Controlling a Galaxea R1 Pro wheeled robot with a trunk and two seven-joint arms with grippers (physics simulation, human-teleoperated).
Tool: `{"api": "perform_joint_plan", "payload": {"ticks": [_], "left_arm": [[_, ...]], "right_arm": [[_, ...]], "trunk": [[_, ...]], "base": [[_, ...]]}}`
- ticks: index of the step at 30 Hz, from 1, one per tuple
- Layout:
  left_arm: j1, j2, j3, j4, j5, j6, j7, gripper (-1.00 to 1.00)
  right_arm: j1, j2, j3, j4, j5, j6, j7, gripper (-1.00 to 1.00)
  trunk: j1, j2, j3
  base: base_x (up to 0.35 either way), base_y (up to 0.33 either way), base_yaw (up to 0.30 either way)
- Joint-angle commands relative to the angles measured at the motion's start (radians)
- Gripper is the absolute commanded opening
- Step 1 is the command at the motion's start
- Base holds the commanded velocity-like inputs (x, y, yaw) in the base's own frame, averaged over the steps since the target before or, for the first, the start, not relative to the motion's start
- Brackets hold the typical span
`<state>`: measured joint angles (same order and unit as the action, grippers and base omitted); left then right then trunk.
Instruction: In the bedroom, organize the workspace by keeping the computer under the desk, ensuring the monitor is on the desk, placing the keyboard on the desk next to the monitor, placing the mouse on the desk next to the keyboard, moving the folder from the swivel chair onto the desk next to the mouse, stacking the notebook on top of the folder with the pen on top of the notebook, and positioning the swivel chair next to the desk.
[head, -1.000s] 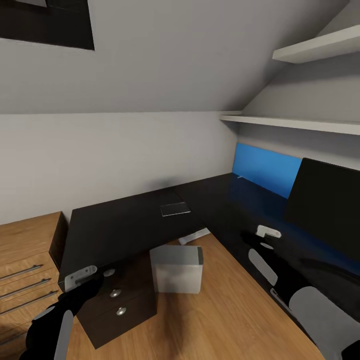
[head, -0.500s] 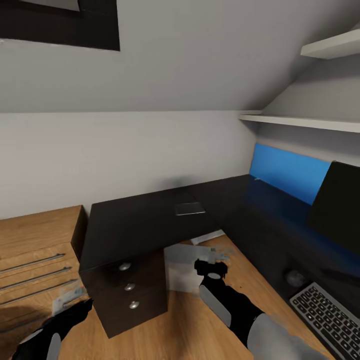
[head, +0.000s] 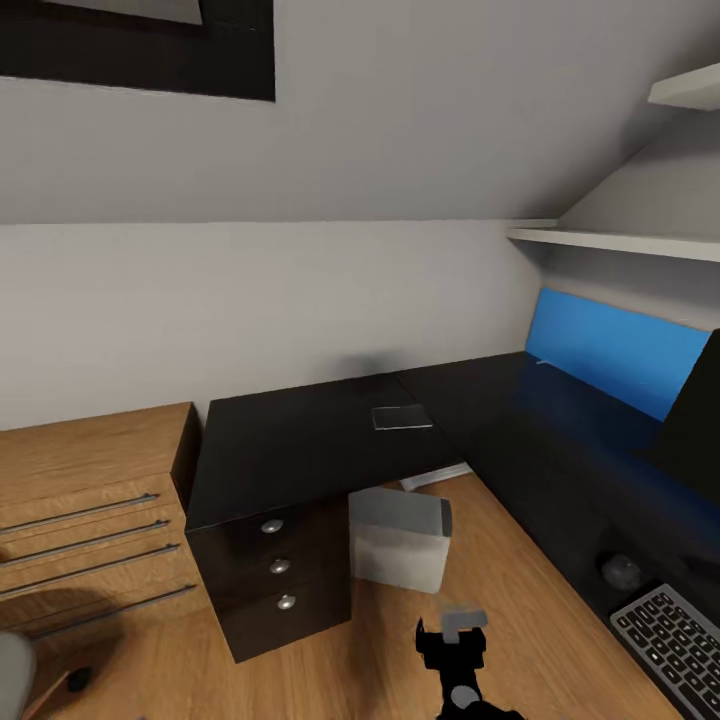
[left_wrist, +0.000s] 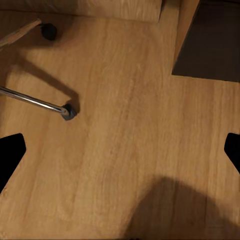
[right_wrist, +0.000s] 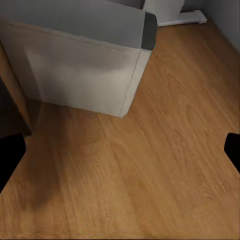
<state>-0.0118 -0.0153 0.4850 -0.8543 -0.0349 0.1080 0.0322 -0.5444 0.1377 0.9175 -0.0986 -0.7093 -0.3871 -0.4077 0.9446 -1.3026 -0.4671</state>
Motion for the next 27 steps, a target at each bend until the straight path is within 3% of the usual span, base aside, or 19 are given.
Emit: {"api": "perform_joint_plan", "payload": {"ticks": [1,4,11,13,20,27], "left_arm": [[-0.001,-0.001,0.003,0.003,-0.009,-0.001,0.001,1.00],[0.000,-0.002,0.004,0.015,-0.022,-0.018,-0.001,1.00],[0.000,-0.002,0.003,0.023,-0.026,-0.022,-0.002,1.00],[0.000,-0.002,0.002,0.033,-0.026,-0.022,-0.002,1.00],[0.000,0.000,-0.001,0.051,-0.026,-0.020,0.003,1.00],[0.000,-0.001,-0.004,0.068,-0.027,-0.022,0.004,1.00]], "right_arm": [[0.001,-0.001,0.012,0.012,-0.007,-0.010,0.014,1.00],[0.008,-0.006,0.012,0.045,-0.008,-0.031,0.067,1.00],[0.010,-0.008,0.012,0.064,-0.009,-0.032,0.081,1.00],[0.043,-0.013,0.011,0.109,-0.010,-0.028,0.083,1.00],[0.196,-0.046,0.012,0.123,-0.010,-0.027,0.084,1.00],[0.222,-0.051,0.011,0.122,-0.010,-0.027,0.084,1.00]], "trunk": [[0.000,-0.001,-0.001],[-0.004,0.006,0.002],[-0.031,0.055,0.024],[-0.038,0.069,0.030],[-0.065,0.118,0.052],[-0.092,0.167,0.074]], "base": [[0.000,0.000,0.006],[0.000,0.000,0.002],[0.000,0.000,0.000],[0.000,0.000,0.000],[0.000,0.000,0.000],[0.000,0.000,0.000]]}}
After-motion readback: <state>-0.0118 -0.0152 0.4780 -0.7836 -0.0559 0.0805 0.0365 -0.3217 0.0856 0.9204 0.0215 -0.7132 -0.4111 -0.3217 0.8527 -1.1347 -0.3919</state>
